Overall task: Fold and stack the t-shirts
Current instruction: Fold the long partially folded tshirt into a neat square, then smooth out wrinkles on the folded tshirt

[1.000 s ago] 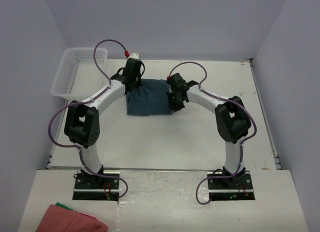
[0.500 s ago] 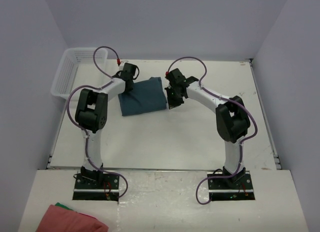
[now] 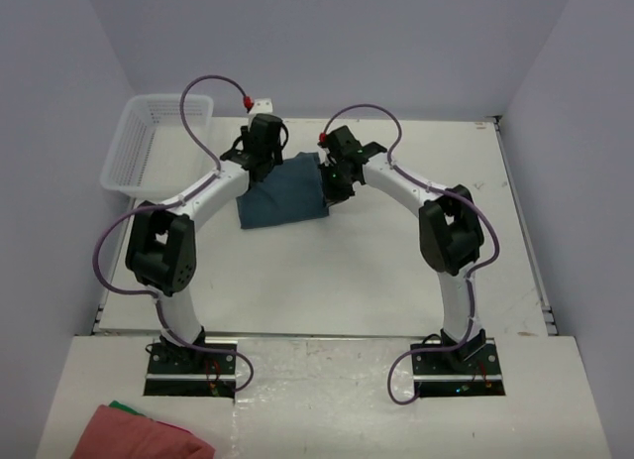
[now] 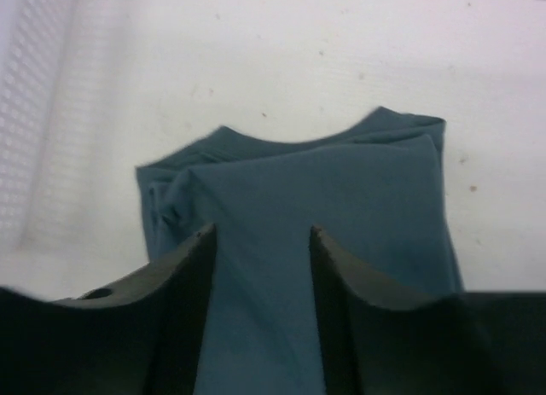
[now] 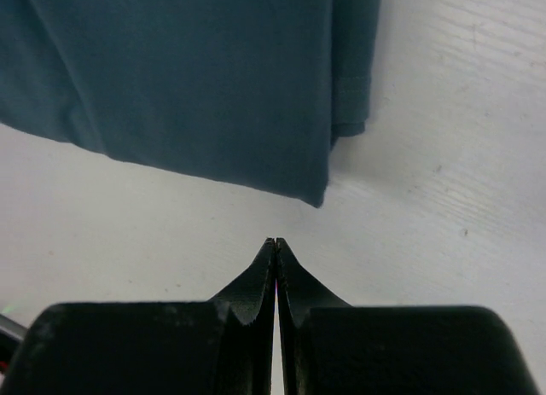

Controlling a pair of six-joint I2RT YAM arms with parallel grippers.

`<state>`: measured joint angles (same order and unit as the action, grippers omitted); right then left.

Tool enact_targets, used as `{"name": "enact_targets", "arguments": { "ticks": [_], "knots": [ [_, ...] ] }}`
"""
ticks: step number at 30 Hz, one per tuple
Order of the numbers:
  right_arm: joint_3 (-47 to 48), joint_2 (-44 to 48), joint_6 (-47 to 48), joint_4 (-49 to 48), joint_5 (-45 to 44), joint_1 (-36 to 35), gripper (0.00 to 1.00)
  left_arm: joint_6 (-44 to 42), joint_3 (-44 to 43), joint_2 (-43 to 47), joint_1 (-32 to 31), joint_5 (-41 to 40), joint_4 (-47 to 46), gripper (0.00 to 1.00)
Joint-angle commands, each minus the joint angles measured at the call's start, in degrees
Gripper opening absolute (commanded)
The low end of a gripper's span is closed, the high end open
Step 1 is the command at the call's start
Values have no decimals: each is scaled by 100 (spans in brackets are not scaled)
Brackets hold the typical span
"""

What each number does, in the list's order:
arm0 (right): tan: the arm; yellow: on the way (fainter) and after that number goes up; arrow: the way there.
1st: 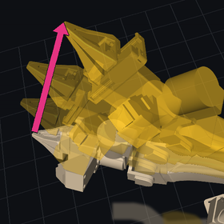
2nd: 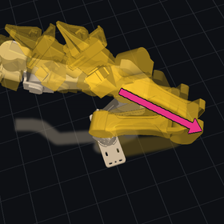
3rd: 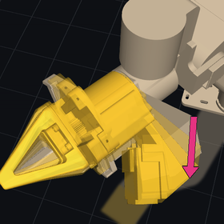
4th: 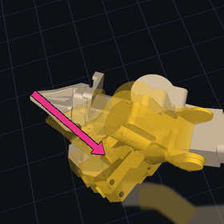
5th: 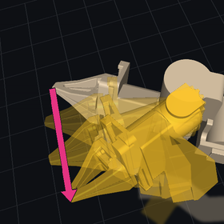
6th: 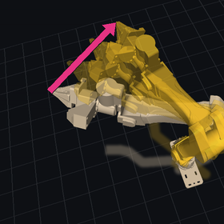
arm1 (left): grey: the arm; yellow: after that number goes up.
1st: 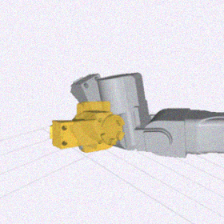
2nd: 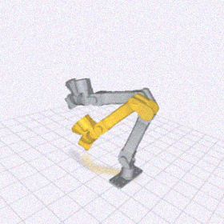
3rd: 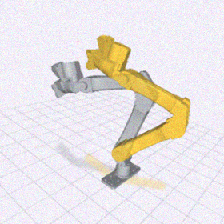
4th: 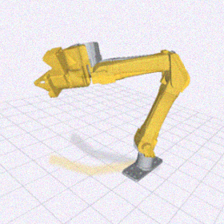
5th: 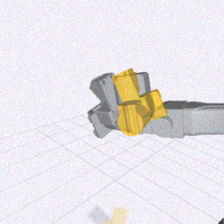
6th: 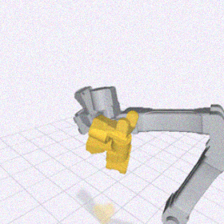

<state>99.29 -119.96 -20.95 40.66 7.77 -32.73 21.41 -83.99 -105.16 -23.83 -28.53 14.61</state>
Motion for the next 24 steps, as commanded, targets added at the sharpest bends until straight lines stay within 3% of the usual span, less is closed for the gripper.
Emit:
{"name": "enact_targets", "arguments": {
  "ticks": [1,2,3,13,24],
  "knots": [
    [608,-106,-14,56,637,-5,0,206,259,23,-16,488,42,45],
    [749,-246,-40,64,786,-5,0,214,269,-21,-16,759,85,10],
    [898,-343,-49,99,1127,3,0,319,225,-135,-16,866,147,0],
    [2332,-1521,-155,530,1798,30,0,583,462,-215,-77,1385,174,0],
    [2183,-1926,-251,407,1842,83,0,1058,1411,206,-367,1052,226,0]
  ]
}}
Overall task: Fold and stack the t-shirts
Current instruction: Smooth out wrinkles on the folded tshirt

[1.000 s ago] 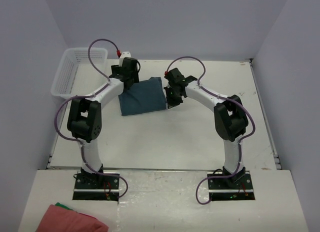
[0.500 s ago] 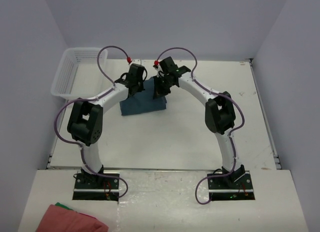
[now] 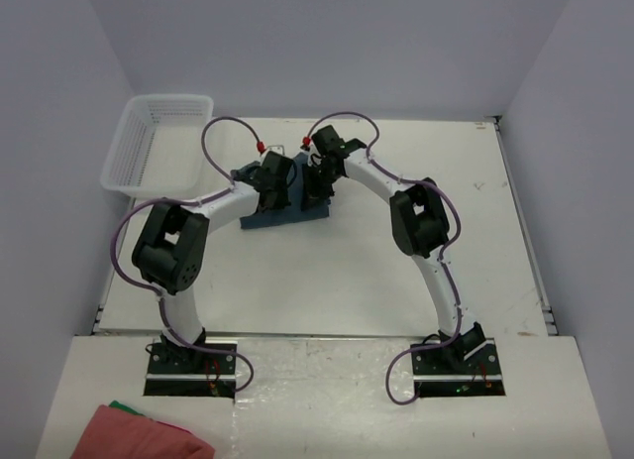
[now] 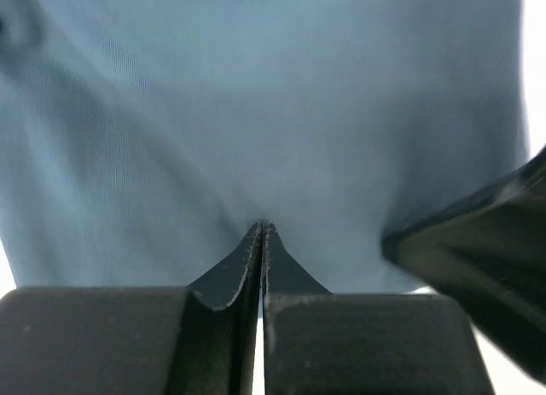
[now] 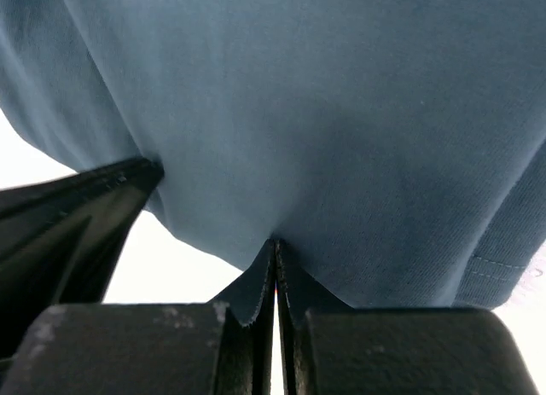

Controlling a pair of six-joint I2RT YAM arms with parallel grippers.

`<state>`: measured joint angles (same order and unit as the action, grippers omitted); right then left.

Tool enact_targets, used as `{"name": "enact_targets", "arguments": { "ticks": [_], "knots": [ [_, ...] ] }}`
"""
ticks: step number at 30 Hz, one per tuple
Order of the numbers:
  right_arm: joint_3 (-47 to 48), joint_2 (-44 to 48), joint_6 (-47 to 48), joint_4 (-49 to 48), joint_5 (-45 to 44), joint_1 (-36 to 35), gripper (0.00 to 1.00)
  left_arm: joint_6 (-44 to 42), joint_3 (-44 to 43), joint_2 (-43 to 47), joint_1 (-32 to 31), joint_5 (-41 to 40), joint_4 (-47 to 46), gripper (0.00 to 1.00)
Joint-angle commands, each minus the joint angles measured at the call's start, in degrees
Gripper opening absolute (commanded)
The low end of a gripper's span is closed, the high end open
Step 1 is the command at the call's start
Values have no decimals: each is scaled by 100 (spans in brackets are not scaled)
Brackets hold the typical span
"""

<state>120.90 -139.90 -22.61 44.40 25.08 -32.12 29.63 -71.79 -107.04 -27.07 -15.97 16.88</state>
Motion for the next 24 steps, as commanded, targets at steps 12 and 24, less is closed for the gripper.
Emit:
{"name": "enact_targets", "arguments": {
  "ticks": [12,24],
  "knots": [
    [-884,498,-481,288,-776,74,0,509,842,342,-53,-803,183,0],
    [-2262,1218,-867,-45,-1014,92,0,579,1650,597,-316,-513,26,0]
  ]
}}
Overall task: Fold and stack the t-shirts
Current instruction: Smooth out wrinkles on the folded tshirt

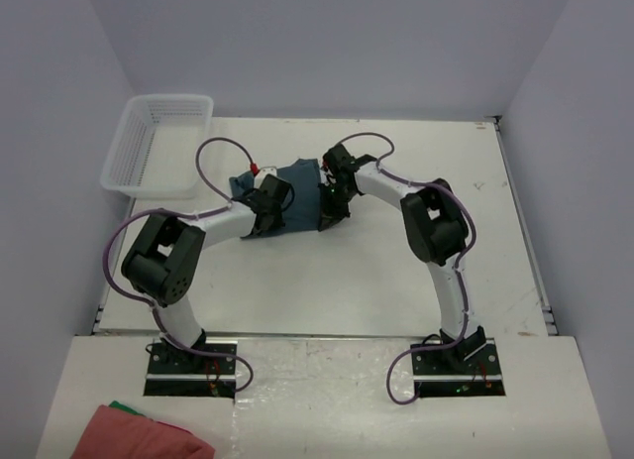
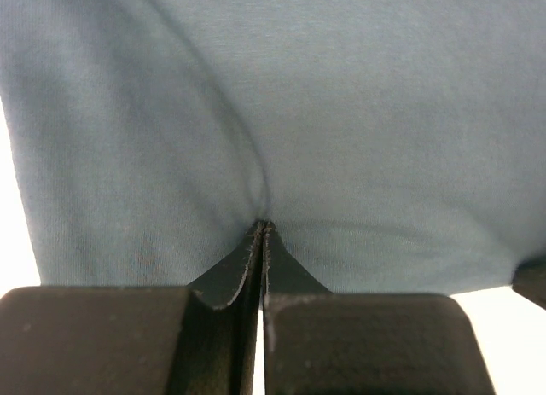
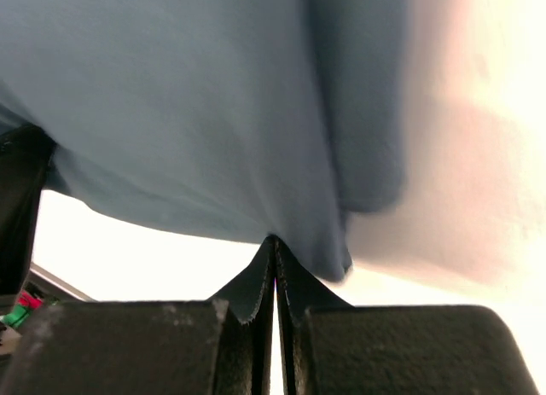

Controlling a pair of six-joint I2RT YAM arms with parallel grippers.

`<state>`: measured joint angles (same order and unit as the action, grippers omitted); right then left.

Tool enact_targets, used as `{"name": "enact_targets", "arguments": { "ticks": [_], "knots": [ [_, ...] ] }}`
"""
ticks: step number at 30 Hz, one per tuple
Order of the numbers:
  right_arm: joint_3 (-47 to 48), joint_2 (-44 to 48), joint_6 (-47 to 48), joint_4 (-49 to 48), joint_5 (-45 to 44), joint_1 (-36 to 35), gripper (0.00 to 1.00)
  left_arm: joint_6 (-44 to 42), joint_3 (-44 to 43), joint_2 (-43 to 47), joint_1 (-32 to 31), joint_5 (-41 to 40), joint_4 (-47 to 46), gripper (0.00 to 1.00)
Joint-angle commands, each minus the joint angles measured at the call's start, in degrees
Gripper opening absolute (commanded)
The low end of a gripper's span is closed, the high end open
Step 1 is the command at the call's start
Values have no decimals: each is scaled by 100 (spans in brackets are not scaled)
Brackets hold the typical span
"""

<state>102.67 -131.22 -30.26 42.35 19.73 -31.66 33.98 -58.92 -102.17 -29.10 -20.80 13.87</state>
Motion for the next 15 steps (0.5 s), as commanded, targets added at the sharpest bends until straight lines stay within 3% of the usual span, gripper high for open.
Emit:
{"name": "enact_targets", "arguments": {
  "ticks": [1,6,10,15],
  "knots": [
    [-807,430,-146,64,-461,46,0,153,415,127,-200,-4,318,0],
    [-2153,1446,-191,-744,-461,-94,0,346,767,258,-552,32,274,0],
    [-3207,2643,124,-1105,-1144,-551,0,539,1066,408,-991,14,248,0],
    [-3403,3620,222,-1054,-1226,-780,0,803,1242,891,-1624,-372,379,0]
  ]
}}
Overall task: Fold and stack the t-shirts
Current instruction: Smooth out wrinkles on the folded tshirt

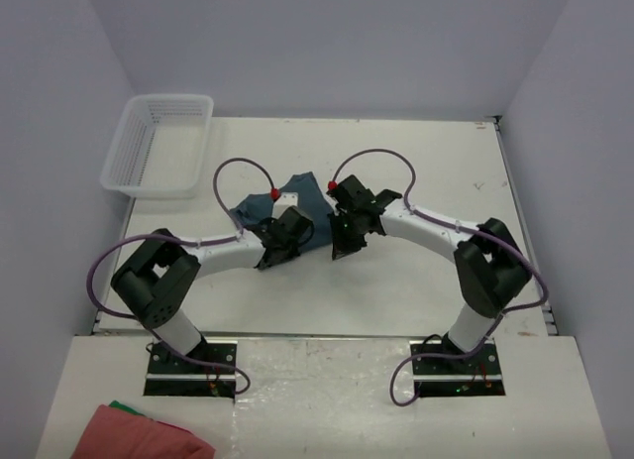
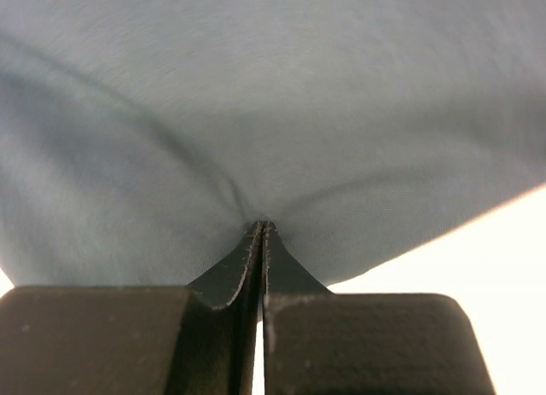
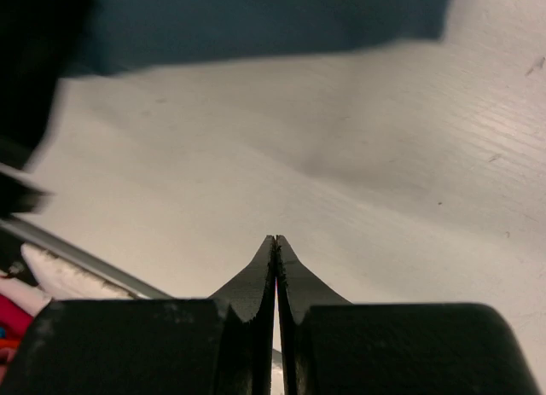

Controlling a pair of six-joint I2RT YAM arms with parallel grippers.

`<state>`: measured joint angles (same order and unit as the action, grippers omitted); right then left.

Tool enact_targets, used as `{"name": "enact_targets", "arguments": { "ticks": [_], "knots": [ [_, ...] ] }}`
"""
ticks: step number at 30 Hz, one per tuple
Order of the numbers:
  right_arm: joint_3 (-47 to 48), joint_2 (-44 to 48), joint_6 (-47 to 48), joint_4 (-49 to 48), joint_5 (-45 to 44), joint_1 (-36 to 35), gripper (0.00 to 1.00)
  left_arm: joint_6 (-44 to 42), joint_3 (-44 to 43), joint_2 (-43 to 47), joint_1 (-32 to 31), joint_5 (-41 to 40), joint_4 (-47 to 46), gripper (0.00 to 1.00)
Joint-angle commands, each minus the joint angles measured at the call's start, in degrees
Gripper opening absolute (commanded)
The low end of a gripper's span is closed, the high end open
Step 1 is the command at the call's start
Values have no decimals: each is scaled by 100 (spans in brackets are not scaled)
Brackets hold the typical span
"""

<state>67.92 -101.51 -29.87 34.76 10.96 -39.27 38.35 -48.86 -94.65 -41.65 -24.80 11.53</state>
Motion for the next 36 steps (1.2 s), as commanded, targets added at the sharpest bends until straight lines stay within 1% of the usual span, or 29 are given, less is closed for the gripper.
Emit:
{"name": "enact_targets", "arguments": {
  "ticks": [1,3,6,10,11,16,19,23,25,32,36],
  "knots": [
    [203,711,227,-182,-323,-20,0,419,211,227,-544,-59,701,0],
    [379,756,279,-93,-314,-28,0,542,140,526,-712,-218,921,0],
    [923,423,447,232,-366,-28,0,752,140,929,-1142,-315,1149,0],
    [1740,-262,649,540,-262,-20,0,1130,131,1291,-1538,-473,1535,0],
    [1864,-472,684,549,-70,-11,0,1175,131,1413,-1670,-517,1597,0],
    [1961,-860,710,198,388,-11,0,1456,-88,1652,-1935,-948,2089,0],
    [2225,-1221,702,206,416,7,0,1614,-377,1555,-1935,-1351,2528,0],
    [2488,-1642,693,206,687,173,0,1816,-904,1030,-1926,-1721,3012,0],
    [2524,-1704,710,198,784,217,0,1991,-1036,800,-1908,-1853,3301,0],
    [2560,-1907,702,206,1074,507,0,1957,-1073,-105,-1592,-1432,3198,0],
    [2569,-2039,562,373,1294,692,0,1983,-968,-299,-1321,-1300,3171,0]
  ]
}}
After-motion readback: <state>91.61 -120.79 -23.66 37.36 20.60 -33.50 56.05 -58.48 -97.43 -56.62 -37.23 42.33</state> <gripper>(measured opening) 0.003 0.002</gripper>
